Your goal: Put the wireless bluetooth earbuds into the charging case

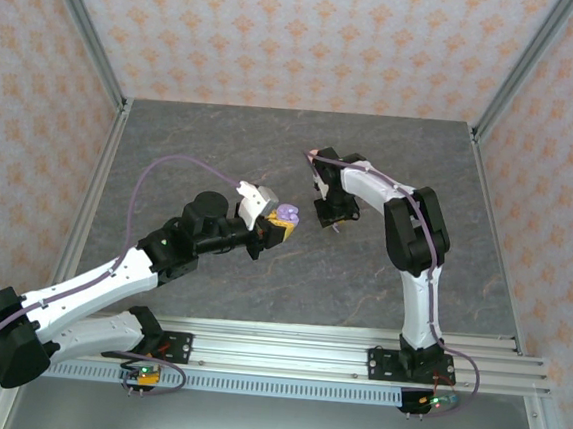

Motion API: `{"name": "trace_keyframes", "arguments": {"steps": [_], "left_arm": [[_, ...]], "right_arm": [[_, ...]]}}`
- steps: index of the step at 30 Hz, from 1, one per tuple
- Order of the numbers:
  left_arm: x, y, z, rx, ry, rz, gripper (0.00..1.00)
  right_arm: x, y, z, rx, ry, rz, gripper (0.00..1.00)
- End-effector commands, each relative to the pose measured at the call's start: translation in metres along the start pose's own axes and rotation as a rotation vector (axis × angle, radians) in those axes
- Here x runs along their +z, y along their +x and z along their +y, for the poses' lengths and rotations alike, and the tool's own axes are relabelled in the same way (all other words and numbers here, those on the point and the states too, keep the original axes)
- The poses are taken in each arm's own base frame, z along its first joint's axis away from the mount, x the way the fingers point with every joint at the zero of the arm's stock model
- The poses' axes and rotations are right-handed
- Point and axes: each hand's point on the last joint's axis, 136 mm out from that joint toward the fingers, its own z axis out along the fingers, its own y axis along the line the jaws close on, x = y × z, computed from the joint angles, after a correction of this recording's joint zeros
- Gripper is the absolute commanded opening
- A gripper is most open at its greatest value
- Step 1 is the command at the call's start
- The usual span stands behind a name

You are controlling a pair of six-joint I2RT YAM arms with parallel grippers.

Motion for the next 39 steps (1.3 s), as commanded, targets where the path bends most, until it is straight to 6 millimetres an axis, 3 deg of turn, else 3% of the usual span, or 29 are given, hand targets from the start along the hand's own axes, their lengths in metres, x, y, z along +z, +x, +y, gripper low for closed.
{"name": "trace_keyframes", "arguments": {"steps": [1,39], "left_arm": [[-0.003,-0.002,0.0,-0.005,-0.015,-0.011,0.0],[-0.006,-0.004,0.0,-0.005,-0.018,-0.016,0.0]], "right_arm": [[0.012,0.014,-0.013,0.019,0.07,0.069,0.35],[-0.004,0.022,-0.018,0.034,0.005,0.076,0.33]]}}
